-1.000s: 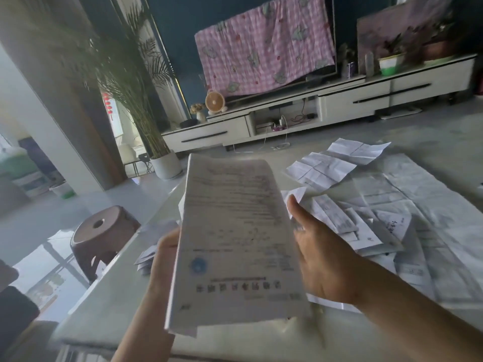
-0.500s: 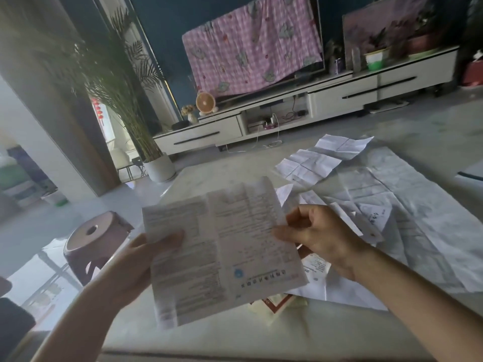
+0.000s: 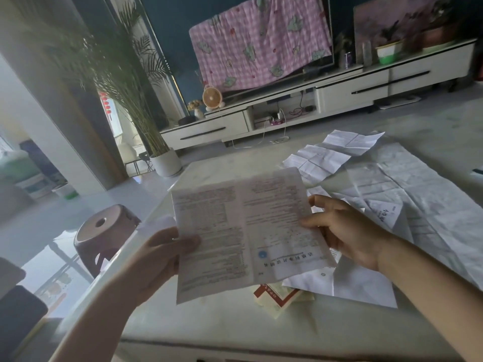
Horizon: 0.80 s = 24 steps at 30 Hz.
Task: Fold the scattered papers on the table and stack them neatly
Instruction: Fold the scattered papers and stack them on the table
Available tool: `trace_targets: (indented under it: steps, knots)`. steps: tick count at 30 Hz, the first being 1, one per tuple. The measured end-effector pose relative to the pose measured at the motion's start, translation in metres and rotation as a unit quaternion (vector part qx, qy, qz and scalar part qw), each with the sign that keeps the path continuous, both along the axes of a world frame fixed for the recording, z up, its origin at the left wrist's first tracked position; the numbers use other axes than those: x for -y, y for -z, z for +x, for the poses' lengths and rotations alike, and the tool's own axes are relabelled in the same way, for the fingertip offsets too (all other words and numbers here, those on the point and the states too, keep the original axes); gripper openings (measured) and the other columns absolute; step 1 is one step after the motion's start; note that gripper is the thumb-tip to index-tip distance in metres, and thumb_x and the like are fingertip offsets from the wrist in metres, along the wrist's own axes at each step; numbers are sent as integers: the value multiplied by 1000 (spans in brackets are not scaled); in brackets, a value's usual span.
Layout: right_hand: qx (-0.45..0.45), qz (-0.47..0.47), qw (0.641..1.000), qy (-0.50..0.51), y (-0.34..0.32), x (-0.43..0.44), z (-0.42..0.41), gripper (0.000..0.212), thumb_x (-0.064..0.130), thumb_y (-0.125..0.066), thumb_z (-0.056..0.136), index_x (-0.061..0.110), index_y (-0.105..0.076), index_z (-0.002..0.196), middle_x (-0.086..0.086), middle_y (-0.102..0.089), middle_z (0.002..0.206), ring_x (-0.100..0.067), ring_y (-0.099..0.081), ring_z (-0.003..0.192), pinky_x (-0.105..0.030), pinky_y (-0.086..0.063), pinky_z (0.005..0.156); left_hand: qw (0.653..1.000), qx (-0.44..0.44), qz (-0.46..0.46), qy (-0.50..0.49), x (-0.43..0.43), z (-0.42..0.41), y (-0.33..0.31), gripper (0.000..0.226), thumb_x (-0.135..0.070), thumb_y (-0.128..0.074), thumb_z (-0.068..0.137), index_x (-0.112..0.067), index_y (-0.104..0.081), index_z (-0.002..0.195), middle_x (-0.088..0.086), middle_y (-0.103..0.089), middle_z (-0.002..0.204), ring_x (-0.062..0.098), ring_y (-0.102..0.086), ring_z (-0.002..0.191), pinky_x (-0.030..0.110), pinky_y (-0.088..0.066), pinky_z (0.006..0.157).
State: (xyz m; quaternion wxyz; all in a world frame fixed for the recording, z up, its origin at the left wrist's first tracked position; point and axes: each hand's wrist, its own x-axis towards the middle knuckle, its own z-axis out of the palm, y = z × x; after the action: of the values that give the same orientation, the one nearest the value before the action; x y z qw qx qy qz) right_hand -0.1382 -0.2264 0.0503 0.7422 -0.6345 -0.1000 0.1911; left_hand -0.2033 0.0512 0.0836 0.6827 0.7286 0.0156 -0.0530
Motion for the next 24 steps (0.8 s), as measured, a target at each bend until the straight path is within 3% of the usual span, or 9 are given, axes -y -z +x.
trace_targets:
  steps: [4,7,10,14,17,18,20,22,24]
  knots:
    - [-34,49,998,-20,1,7,2,27,-5,-47,89,9,-63,105,-14,-70,93,-24,-66,79,-29,-54,66,1000,4,-29,-9,2,2,0,26,-4,-74,60,-10,-77,85,12,-72,93,21,-69,80,31,-56,72]
    - [-33,48,998,-34,3,11,4,32,-12,-36,89,6,-62,83,-14,-62,80,-18,-59,62,-21,-50,47,999,19,-29,-8,6,0,-1,10,-10,-77,62,-10,-75,73,9,-68,77,17,-65,65,24,-53,56]
    - [-5,7,999,-42,2,13,5,41,-13,-31,89,7,-56,65,-6,-58,65,-9,-54,48,-15,-41,39,999,25,-7,-32,2,3,0,42,13,-46,81,-11,-68,54,7,-62,69,14,-60,58,20,-50,49]
    - [50,-117,988,-88,-7,21,3,49,-14,-33,83,8,-66,53,-6,-72,74,-12,-65,66,-20,-51,54,998,27,46,-29,3,1,-7,35,10,-51,71,-10,-63,45,8,-68,72,17,-63,59,16,-48,50]
    - [93,-149,979,-105,-17,17,1,24,4,-46,84,6,-68,74,-7,-74,87,-23,-69,84,-31,-53,78,995,27,95,5,10,5,-12,22,-1,-48,58,-11,-63,45,20,-68,84,25,-62,66,22,-48,53]
    - [102,-154,973,-136,-20,13,-3,18,20,-54,82,8,-67,87,-5,-74,90,-23,-69,86,-31,-53,80,993,30,112,16,15,7,-14,22,-2,-48,58,-11,-63,45,26,-64,87,28,-60,69,24,-47,54]
    - [109,-188,953,-211,-20,3,-12,40,45,-69,71,19,-65,101,2,-73,89,-15,-67,82,-26,-51,76,990,27,129,45,27,11,-17,23,-2,-48,60,-11,-65,48,33,-61,90,30,-59,74,26,-48,57]
    - [109,-196,941,-252,-17,-6,-22,31,40,-76,71,22,-68,95,4,-72,83,-8,-65,75,-19,-49,69,991,18,107,72,37,16,-21,21,0,-54,62,-13,-69,56,25,-65,82,25,-62,69,22,-50,55]
    - [109,-168,957,-211,-12,-9,-23,17,25,-73,77,17,-70,92,-1,-74,87,-10,-68,76,-20,-53,68,998,21,35,43,45,23,-20,14,-11,-63,69,-17,-73,77,9,-66,73,18,-61,62,21,-50,52]
